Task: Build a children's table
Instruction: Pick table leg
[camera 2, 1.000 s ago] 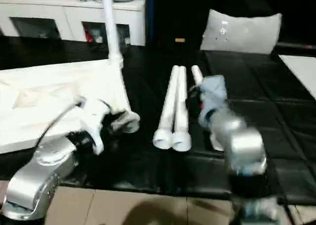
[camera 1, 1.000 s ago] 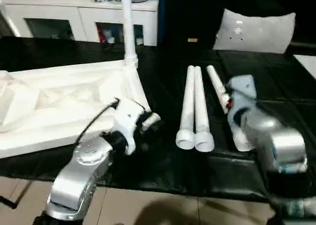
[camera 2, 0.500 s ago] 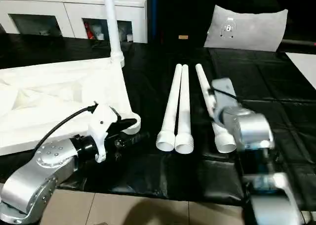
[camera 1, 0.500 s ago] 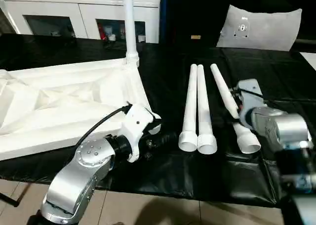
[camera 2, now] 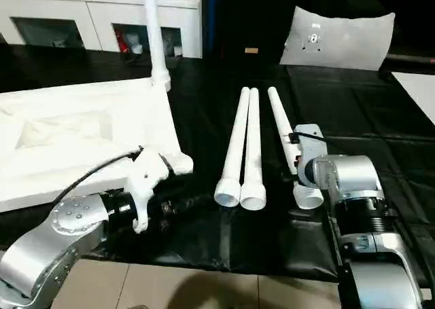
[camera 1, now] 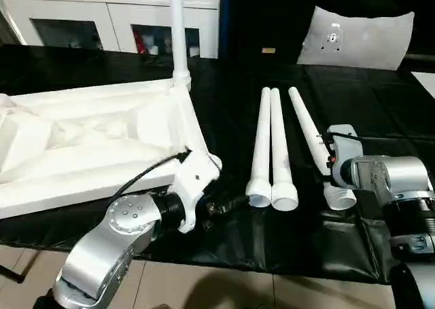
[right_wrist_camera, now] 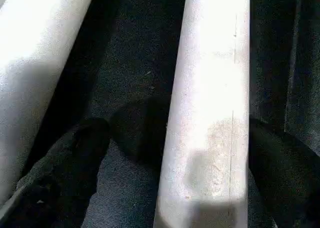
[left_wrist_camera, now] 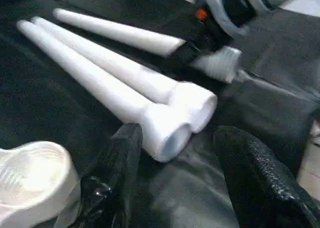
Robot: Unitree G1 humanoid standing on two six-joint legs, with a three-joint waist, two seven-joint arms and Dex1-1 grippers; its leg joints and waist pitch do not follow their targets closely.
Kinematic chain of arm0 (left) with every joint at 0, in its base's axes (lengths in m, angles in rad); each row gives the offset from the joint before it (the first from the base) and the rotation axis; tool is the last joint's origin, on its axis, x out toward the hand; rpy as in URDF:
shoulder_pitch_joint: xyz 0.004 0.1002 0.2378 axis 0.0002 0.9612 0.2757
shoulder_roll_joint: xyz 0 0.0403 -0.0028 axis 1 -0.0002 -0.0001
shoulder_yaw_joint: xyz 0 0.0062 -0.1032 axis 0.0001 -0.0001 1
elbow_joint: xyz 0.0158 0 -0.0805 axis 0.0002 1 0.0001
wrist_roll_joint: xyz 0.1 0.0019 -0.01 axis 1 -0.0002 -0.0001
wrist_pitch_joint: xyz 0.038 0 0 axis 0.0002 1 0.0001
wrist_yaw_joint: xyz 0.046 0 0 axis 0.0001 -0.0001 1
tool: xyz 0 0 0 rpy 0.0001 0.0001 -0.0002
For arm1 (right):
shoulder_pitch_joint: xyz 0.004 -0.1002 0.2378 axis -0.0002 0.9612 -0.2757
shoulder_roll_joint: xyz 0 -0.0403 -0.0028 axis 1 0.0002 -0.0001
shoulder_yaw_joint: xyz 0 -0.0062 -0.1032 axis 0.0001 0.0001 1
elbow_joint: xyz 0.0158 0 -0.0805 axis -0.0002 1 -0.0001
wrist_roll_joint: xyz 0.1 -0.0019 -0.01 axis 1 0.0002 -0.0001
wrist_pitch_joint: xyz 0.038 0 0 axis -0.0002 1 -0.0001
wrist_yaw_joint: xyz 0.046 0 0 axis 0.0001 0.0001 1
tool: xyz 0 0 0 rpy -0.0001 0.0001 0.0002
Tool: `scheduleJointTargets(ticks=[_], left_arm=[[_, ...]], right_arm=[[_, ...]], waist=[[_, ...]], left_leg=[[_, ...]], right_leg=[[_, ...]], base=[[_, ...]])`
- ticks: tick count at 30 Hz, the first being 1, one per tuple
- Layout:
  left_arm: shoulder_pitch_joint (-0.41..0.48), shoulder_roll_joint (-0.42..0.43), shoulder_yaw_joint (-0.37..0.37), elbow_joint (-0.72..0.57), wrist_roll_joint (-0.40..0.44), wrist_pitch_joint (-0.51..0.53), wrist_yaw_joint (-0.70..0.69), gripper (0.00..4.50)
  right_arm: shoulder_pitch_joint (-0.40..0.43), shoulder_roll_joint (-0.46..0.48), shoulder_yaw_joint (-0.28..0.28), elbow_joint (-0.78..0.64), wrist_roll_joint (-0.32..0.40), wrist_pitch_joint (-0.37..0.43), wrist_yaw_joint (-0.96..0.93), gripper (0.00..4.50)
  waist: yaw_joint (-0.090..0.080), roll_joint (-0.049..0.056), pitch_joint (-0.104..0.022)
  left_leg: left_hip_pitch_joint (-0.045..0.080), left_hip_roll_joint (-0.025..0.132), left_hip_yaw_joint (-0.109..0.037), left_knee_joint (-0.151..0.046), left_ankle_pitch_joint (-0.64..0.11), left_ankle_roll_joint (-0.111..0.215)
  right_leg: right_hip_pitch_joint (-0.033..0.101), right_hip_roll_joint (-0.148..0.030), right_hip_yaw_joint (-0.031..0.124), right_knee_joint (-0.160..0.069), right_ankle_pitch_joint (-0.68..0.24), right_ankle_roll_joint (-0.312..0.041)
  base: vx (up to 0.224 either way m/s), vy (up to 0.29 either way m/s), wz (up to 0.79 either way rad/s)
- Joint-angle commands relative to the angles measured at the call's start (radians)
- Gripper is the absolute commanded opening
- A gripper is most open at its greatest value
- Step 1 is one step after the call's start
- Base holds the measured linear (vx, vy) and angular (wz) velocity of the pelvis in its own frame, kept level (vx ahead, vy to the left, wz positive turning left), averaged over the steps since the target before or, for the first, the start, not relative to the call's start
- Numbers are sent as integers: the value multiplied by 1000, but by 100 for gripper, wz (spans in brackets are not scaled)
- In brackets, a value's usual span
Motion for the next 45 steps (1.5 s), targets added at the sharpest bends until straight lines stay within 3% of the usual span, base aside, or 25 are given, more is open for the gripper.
scheduleJointTargets(ticks=[1,8,11,12,23,25,26,27,28,31,32,34,37,38,39,40,43,45], left_arm=[[-2,9,-9,-29,-15,9,-15,268],[-9,16,-16,-36,-22,17,-13,268],[-13,16,-19,-30,-17,8,2,268],[-14,15,-19,-29,-18,9,2,268],[-28,27,-16,-16,-24,-4,-8,268],[-31,29,-15,-15,-26,-6,-12,268],[-33,28,-13,-12,-26,-8,-12,268],[-35,27,-11,-10,-27,-10,-13,268],[-41,25,-4,0,-33,-15,-18,268],[-46,24,0,8,-36,-19,-22,268],[-57,23,0,35,-34,-33,-27,268],[-72,22,-3,60,-19,-50,-20,268],[-91,-12,36,84,-31,-51,13,268],[-99,-36,69,94,-50,-44,29,268],[-99,-37,69,94,-50,-44,30,268],[-105,-48,93,104,-69,-43,31,268],[-112,-78,136,116,-93,-33,58,268],[-126,-109,165,123,-101,-23,97,268]], right_arm=[[5,7,-5,17,11,13,5,415],[15,12,-21,22,20,22,6,330],[18,14,-41,30,24,27,3,319],[20,14,-46,30,26,28,2,295],[52,0,-90,-12,28,53,-13,203],[60,-2,-110,-31,33,62,-23,194],[63,-2,-121,-41,36,66,-29,191],[67,-1,-132,-52,39,71,-35,189],[77,-1,-163,-87,44,83,-53,187],[81,1,-181,-105,46,89,-64,186],[93,0,-211,-144,46,99,-79,186],[103,0,-239,-186,44,104,-96,186],[112,16,-285,-277,38,-2,-146,186],[122,43,-315,-338,62,-155,-141,186],[122,43,-315,-340,63,-159,-141,186],[124,65,-324,-395,83,-239,-125,186],[104,138,-371,-490,197,-158,-78,186],[90,183,-389,-540,261,-137,-50,186]], waist=[[0,-4,-49],[0,-10,-48],[1,-8,-50],[2,-7,-51],[9,-2,-54],[11,0,-58],[14,7,-62],[13,4,-61],[13,10,-68],[15,7,-71],[16,15,-75],[17,14,-75],[20,14,-77],[21,16,-78],[20,16,-80],[19,14,-80],[17,34,-80],[18,32,-82]], left_leg=[[6,41,-4,-66,-203,10],[4,40,-2,-66,-196,7],[4,41,-3,-66,-194,4],[5,42,-3,-66,-192,3],[8,42,-3,-67,-201,-6],[8,43,-3,-65,-189,-8],[10,42,-3,-64,-186,-9],[9,42,-1,-64,-184,-8],[10,43,-3,-63,-175,-12],[7,40,-2,-62,-161,-11],[7,38,-2,-59,-154,-10],[6,36,-1,-59,-149,-6],[2,34,2,-56,-131,5],[1,35,4,-55,-133,7],[-2,34,3,-54,-128,7],[-3,34,2,-56,-119,15],[3,32,1,-56,-121,30],[4,35,0,-57,-134,35]], right_leg=[[44,-74,57,-91,-325,-156],[46,-74,58,-91,-327,-151],[46,-74,58,-90,-322,-151],[46,-73,58,-89,-312,-155],[47,-73,59,-89,-296,-162],[49,-74,59,-87,-276,-167],[51,-74,59,-85,-266,-169],[51,-73,59,-88,-263,-166],[53,-72,59,-84,-240,-170],[57,-71,58,-81,-223,-172],[59,-72,58,-83,-218,-172],[59,-70,58,-84,-215,-166],[61,-74,58,-84,-247,-156],[58,-78,58,-88,-276,-143],[61,-79,57,-87,-279,-137],[60,-75,54,-87,-283,-127],[54,-68,55,-84,-268,-129],[53,-67,53,-86,-262,-136]], base=[[0,0,0],[0,0,0],[0,0,0],[0,0,0],[0,0,0],[0,0,0],[0,0,0],[0,0,0],[0,0,0],[0,0,0],[0,0,0],[0,0,0],[0,0,0],[0,0,0],[0,0,0],[0,0,0],[0,0,0],[0,0,0]])
